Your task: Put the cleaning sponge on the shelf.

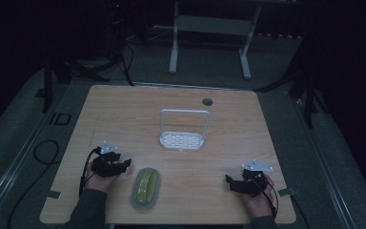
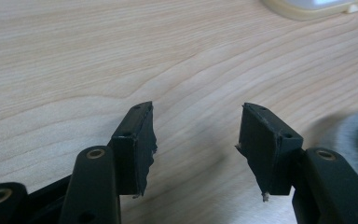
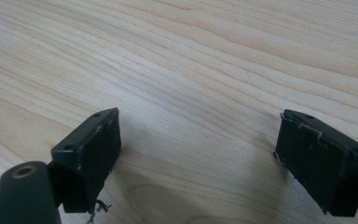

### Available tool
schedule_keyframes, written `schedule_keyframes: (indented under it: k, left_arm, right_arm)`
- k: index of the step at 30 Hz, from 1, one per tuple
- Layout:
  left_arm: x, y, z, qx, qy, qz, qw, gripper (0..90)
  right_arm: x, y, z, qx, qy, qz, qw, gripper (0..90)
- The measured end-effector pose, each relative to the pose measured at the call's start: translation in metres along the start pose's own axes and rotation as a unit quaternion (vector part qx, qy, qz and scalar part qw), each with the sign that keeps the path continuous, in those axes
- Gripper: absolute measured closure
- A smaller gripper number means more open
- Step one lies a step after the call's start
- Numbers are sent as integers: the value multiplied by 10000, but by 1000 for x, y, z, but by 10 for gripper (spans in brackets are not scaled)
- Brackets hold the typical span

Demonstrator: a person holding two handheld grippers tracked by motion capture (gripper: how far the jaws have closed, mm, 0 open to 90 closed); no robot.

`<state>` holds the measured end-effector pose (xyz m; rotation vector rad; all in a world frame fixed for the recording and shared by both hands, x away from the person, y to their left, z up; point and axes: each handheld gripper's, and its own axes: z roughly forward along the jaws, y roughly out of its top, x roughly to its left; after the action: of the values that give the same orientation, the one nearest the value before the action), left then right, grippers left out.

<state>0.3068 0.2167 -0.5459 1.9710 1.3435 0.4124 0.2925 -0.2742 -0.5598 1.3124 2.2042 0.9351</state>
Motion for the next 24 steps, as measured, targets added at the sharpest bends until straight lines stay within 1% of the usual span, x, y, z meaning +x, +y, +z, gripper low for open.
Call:
schedule_keyframes:
  k: [3, 10, 14, 19, 20, 21, 24]
  left_arm:
    - [-3, 3, -4, 72, 48, -13, 10000, 450]
    - [-13, 9, -16, 58, 35, 30, 10000, 445]
    - [-18, 15, -23, 28, -19, 47, 10000, 451]
    - [-27, 20, -33, 38, -100, 172, 9998, 474]
    - [-27, 20, -33, 38, -100, 172, 9998, 476]
    - [-31, 22, -36, 34, -121, 218, 9997, 476]
    - [-37, 23, -41, 32, -180, 263, 9995, 482]
  right_arm:
    - [0, 0, 0, -1, -2, 3, 10000, 136]
    - [1, 0, 0, 0, -15, 21, 10000, 136]
    - [1, 0, 0, -2, -20, 26, 10000, 136]
    - [1, 0, 0, -4, -22, 25, 10000, 137]
    - [1, 0, 0, -4, -22, 25, 10000, 137]
    - [1, 0, 0, -2, -22, 29, 10000, 136]
    - [1, 0, 0, -5, -24, 27, 10000, 136]
